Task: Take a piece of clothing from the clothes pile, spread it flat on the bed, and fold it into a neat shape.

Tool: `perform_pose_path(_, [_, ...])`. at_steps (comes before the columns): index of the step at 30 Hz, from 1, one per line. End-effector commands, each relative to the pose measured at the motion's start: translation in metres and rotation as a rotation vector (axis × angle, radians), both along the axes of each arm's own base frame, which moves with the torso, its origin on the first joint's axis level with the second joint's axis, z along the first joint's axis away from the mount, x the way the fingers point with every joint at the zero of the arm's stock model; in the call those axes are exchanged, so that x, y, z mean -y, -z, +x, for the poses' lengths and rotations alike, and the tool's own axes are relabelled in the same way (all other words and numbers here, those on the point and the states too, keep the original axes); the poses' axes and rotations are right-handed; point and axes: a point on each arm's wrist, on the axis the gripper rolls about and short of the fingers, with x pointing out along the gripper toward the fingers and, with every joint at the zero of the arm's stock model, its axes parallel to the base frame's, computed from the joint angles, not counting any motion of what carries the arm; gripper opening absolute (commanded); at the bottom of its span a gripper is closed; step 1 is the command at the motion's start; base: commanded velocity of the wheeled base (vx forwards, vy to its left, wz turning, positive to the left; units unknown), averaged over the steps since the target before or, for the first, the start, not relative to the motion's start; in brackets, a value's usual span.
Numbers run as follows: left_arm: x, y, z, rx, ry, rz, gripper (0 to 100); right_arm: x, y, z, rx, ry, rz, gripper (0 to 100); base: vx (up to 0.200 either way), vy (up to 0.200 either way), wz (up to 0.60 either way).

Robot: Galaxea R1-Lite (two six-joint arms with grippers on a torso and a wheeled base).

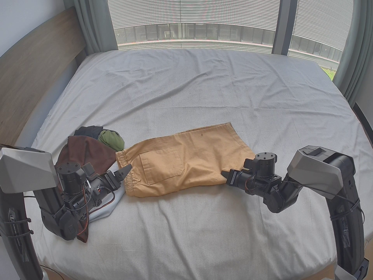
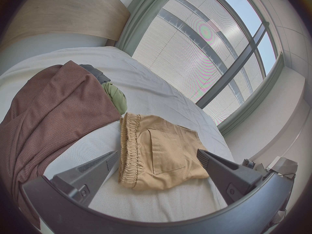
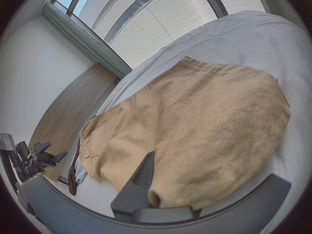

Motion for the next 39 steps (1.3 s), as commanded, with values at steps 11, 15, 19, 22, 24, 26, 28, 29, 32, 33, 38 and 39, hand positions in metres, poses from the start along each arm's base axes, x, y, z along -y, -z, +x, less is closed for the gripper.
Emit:
perform_pose_path(11, [0.000, 0.000, 0.000, -0.001, -0.001, 0.000, 100, 0.024, -0.012, -0.054, -0.076, -0.004, -0.105, 0, 0.000, 0.000, 0.00])
perform_pose_path(15, [0.001, 0.000, -0.001, -0.003, 0.002, 0.000, 100, 0.034, -0.009, -0.074, -0.115, -0.001, -0.166, 0, 0.000, 0.000, 0.00])
perform_pose_path(19, [0.001, 0.000, 0.000, -0.001, 0.002, 0.000, 100, 0.042, -0.003, -0.092, -0.128, -0.010, -0.213, 0, 0.000, 0.000, 0.00])
perform_pose_path(22, [0.001, 0.000, 0.000, 0.001, 0.002, 0.001, 100, 0.044, -0.001, -0.098, -0.138, -0.002, -0.226, 0, 0.000, 0.000, 0.00])
perform_pose_path(24, [0.001, 0.000, -0.001, -0.001, 0.002, 0.000, 100, 0.049, 0.004, -0.106, -0.171, 0.009, -0.246, 0, 0.000, 0.000, 0.00])
perform_pose_path(26, [0.001, 0.000, -0.001, -0.001, 0.002, 0.001, 100, 0.052, 0.007, -0.113, -0.198, 0.008, -0.255, 0, 0.000, 0.000, 0.00])
perform_pose_path(28, [0.000, 0.000, -0.001, -0.001, 0.001, 0.000, 100, 0.054, 0.010, -0.120, -0.224, 0.007, -0.265, 0, 0.000, 0.000, 0.00])
perform_pose_path(29, [0.001, 0.000, 0.000, 0.000, 0.002, -0.001, 100, 0.055, 0.010, -0.122, -0.230, 0.006, -0.268, 0, 0.000, 0.000, 0.00])
perform_pose_path(32, [0.001, -0.001, -0.001, 0.001, 0.002, 0.001, 100, 0.058, 0.012, -0.126, -0.237, 0.004, -0.278, 0, 0.000, 0.000, 0.00])
perform_pose_path(33, [0.001, -0.001, -0.001, 0.001, 0.002, 0.001, 100, 0.061, 0.013, -0.131, -0.244, 0.007, -0.282, 0, 0.000, 0.000, 0.00])
perform_pose_path(38, [0.001, -0.001, -0.001, 0.001, 0.002, 0.001, 100, 0.064, 0.017, -0.140, -0.253, 0.006, -0.287, 0, 0.000, 0.000, 0.00])
perform_pose_path(39, [0.001, -0.001, -0.001, 0.001, 0.002, 0.001, 100, 0.066, 0.018, -0.144, -0.264, 0.006, -0.291, 0, 0.000, 0.000, 0.00])
